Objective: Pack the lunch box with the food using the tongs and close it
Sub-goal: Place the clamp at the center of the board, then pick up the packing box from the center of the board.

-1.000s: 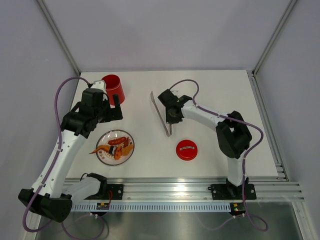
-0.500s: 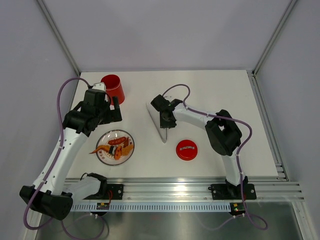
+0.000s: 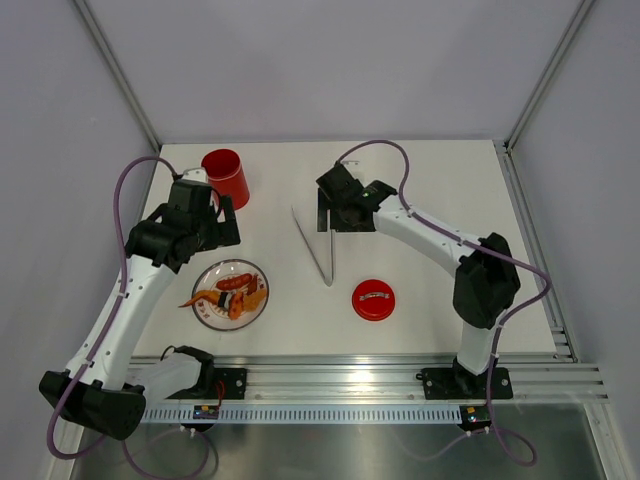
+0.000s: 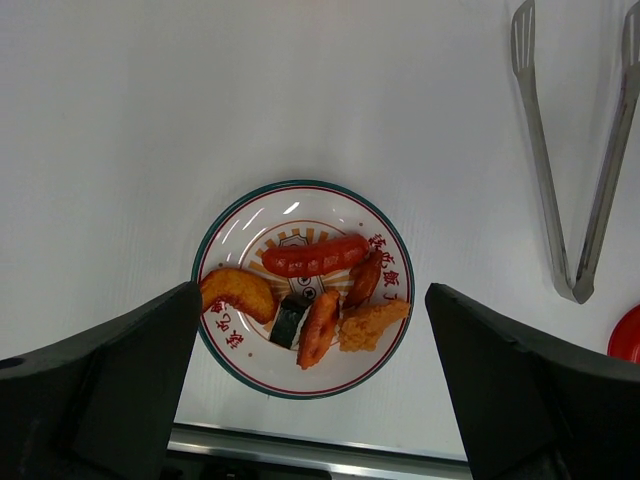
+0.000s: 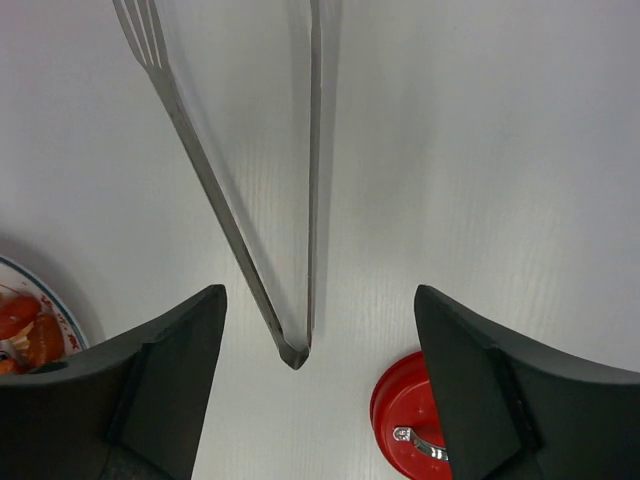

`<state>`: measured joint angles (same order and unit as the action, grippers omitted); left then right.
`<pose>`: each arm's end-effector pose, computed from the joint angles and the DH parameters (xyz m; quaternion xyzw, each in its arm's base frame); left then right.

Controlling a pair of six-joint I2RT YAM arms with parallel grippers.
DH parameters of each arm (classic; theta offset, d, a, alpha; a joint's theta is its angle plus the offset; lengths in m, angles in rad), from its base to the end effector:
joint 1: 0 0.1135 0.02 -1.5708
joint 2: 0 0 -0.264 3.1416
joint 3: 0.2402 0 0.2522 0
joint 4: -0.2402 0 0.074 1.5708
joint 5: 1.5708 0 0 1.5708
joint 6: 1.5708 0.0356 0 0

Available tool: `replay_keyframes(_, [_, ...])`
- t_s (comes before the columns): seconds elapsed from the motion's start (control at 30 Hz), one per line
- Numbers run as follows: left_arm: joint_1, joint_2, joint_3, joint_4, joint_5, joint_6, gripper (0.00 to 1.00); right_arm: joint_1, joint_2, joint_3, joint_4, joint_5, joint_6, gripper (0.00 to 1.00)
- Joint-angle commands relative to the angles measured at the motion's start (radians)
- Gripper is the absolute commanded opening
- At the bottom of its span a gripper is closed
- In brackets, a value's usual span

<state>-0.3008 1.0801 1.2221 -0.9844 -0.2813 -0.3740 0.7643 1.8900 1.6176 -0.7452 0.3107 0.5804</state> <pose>0.1955 -0.0503 0.3597 -0.0837 0.9227 0.0069 0.3762 0.3047 0.2770 0.2642 -0.0452 0.9503 0.0516 0.3038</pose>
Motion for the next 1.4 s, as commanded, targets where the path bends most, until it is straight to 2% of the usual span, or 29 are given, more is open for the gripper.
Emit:
replay_keyframes(0.0, [0.0,0.001,0.014,0.003,-0.058,-0.026,0.99,-0.023,-0.106,-0.007,0.013,0.054,-0.03,0.85])
replay_keyframes(0.27, [0.035,0.009,0.02,0.006,-0.042,-0.057,0.99,-0.025,-0.135,-0.084,0.033,0.024,-0.021,0.86])
replay_keyframes(0.57, [0.201,0.049,0.048,0.079,0.12,-0.083,0.99,-0.023,-0.132,-0.128,0.052,-0.012,-0.02,0.88])
replay_keyframes(0.73, [0.25,0.225,0.216,0.127,0.145,-0.147,0.97,-0.023,-0.127,-0.125,0.049,-0.018,-0.016,0.88])
replay_keyframes(1.0, [0.299,0.526,0.514,0.179,0.134,-0.217,0.75,-0.022,-0.199,-0.171,0.033,-0.013,0.002,0.88])
replay_keyframes(1.1, [0.301,0.638,0.626,0.168,0.145,-0.218,0.74,-0.022,-0.232,-0.191,0.023,-0.001,0.004,0.88])
replay_keyframes(1.37, [0.356,0.854,0.774,0.145,0.198,-0.206,0.76,-0.02,-0.275,-0.226,0.006,-0.004,0.019,0.88])
